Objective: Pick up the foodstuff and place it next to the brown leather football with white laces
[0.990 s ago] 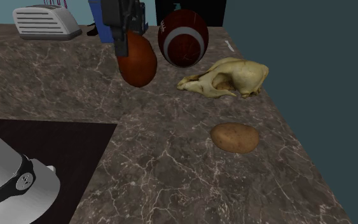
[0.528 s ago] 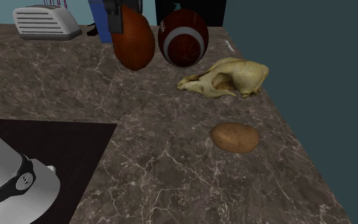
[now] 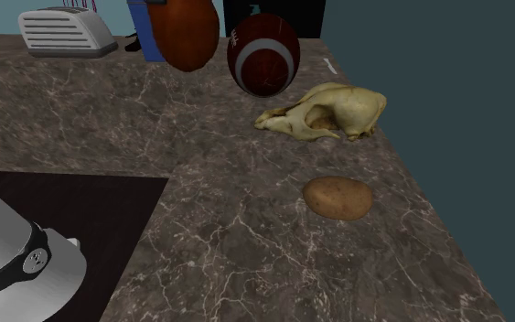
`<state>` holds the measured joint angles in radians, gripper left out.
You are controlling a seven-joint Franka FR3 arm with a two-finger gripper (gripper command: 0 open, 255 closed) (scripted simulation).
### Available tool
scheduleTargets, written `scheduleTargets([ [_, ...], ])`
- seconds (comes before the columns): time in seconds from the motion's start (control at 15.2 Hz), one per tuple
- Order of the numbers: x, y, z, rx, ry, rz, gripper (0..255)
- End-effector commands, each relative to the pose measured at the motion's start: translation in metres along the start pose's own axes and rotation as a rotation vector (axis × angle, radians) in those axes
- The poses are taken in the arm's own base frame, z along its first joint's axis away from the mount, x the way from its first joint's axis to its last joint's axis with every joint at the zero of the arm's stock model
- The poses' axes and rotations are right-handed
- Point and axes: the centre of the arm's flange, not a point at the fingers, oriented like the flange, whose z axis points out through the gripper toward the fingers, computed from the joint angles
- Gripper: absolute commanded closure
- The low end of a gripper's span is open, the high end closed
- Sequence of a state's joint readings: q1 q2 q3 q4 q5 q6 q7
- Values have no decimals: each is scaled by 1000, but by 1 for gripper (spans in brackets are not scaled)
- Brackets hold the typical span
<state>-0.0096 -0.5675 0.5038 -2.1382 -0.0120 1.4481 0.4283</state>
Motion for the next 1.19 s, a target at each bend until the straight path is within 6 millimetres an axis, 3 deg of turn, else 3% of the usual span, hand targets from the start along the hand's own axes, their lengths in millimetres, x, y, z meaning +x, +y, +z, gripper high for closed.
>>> scheduleTargets([
  [0.0, -1, 3, -11, 0, 0, 0, 255],
  [0.13, -1, 6, -20, 0, 0, 0, 255],
  [1.12, -28, -180, -82, 0, 0, 0, 255],
])
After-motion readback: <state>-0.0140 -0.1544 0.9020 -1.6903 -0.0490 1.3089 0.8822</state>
